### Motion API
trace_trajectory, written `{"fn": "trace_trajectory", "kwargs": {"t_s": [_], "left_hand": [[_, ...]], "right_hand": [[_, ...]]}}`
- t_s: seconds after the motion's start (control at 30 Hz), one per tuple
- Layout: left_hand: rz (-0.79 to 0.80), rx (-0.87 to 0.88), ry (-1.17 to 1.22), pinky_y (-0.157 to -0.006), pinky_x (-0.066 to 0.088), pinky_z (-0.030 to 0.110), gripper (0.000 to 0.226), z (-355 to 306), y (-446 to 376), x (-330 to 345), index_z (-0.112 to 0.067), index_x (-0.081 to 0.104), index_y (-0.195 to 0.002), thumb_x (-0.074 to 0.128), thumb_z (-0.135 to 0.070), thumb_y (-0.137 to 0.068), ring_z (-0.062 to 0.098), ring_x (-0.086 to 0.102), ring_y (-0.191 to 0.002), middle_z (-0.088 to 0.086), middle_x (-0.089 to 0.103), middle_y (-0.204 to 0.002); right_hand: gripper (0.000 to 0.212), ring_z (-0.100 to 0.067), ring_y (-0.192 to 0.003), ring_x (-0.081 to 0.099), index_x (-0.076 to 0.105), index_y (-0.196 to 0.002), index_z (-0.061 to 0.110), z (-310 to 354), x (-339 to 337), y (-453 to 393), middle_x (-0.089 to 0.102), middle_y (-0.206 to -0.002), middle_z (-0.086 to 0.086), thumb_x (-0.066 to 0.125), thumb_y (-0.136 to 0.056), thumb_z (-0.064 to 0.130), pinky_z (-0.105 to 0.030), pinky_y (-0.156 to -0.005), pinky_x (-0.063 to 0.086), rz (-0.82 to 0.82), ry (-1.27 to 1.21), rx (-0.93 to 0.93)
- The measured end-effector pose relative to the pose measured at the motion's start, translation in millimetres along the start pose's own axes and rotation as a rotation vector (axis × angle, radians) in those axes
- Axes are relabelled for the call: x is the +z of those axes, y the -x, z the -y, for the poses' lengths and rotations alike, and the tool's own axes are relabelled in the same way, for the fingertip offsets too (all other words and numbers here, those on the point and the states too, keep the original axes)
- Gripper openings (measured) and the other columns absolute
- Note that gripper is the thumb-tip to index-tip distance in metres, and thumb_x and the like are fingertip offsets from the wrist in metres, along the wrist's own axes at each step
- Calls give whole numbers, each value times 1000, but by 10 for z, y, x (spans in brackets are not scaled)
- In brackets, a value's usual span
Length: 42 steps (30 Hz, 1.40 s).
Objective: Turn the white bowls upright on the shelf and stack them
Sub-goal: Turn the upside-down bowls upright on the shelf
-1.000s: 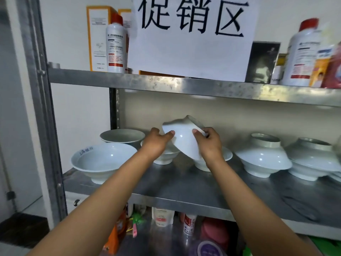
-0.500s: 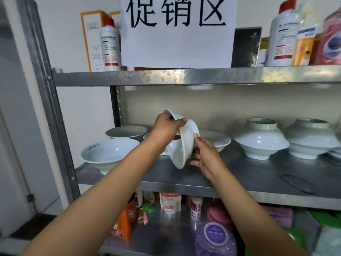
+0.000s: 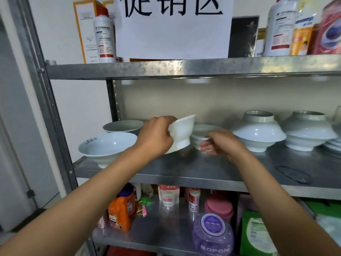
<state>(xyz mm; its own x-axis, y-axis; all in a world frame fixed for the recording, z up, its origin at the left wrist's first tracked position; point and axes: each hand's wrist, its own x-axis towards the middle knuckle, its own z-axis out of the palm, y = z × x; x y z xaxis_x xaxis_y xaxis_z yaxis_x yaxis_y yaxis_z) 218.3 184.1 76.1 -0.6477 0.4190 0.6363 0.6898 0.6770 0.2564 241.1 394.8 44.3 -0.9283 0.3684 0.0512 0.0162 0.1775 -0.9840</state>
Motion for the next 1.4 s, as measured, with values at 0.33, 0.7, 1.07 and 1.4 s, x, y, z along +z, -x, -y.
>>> {"fn": "trace_trajectory", "kwargs": {"t_s": [0.33,0.7,1.07,1.4], "left_hand": [[68,342,-301,-67,52,40,56,278,496,248,-16,59,-119,58,3,-66,31,61,-84,6,68,-93],[47,325,-272,-68,51,35,64,580,818,331,-10,64,-112,61,8,-51,29,63,-74,7,69,-86],[141,306,-225,-72,44,33,64,748,719,463,-15,58,-118,54,13,-61,28,60,-81,6,66,-88],[212,279,-139,-86,51,37,58,1011,508,536,-16,61,-122,58,9,-69,25,63,-101,7,69,-108]], "right_hand": [[16,-19,-72,59,61,-76,19,-47,209,-266,64,-76,-3,51,-84,10,-32,-70,50,-311,73,-251],[19,-20,-72,60,67,-73,13,-185,546,-356,65,-70,0,50,-82,11,-28,-70,48,-295,184,-299],[17,-19,-75,59,62,-95,13,-205,641,-405,64,-83,-1,52,-83,8,-24,-69,43,-299,132,-276],[23,-20,-73,58,58,-106,13,-275,504,-401,63,-87,-3,51,-84,9,-26,-65,44,-309,158,-225]]}}
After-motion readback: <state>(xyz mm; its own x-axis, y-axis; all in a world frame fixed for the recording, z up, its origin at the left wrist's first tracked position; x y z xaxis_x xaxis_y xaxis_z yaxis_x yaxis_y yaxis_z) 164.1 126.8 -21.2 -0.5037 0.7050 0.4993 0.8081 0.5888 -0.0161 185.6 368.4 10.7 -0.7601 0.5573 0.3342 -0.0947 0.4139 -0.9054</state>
